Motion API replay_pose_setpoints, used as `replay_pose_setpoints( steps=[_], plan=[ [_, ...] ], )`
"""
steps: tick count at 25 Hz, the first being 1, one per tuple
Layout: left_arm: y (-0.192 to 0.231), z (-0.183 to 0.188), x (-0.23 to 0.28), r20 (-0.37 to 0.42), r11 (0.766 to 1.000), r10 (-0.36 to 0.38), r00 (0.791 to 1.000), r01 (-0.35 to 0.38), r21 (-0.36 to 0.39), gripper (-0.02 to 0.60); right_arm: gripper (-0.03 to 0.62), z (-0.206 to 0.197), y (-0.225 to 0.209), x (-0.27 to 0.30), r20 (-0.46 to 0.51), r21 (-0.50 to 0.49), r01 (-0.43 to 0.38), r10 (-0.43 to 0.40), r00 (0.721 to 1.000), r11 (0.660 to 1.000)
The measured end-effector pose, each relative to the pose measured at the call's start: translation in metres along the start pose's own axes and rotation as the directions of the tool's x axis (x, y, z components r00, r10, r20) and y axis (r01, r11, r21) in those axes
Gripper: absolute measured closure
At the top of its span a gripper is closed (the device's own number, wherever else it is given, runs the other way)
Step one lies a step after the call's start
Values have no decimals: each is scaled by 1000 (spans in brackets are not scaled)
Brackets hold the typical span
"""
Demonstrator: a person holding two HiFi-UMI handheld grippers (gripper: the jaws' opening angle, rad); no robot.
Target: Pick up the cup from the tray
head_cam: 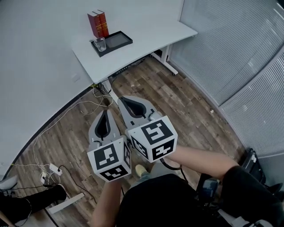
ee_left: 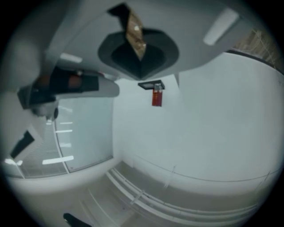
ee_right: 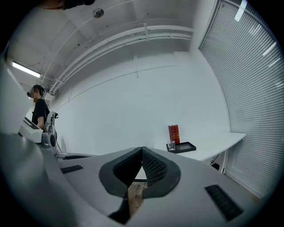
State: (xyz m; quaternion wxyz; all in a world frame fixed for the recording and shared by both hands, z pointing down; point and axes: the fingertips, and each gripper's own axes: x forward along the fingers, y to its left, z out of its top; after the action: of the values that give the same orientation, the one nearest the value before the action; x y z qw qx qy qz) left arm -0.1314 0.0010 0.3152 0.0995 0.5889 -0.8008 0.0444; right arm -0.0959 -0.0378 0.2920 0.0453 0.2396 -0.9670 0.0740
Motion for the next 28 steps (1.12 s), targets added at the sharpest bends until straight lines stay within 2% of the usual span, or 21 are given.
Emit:
replay_pose_setpoints(
  steps=[8,14,28],
  plan=[
    [28,5,26,5,1000,10,1000,-10,-9,581,579,4,1,38,4,1,-7,7,1000,1000],
    [46,14,63,11,1000,25,1000,-25,5,581,579,11,-12,78,23,4,-30,30,999,1000],
    [71,56,194,29,998,64,998,-64,15,581,579,48,-84,194,46,-33,-87,89,995,996]
  ],
)
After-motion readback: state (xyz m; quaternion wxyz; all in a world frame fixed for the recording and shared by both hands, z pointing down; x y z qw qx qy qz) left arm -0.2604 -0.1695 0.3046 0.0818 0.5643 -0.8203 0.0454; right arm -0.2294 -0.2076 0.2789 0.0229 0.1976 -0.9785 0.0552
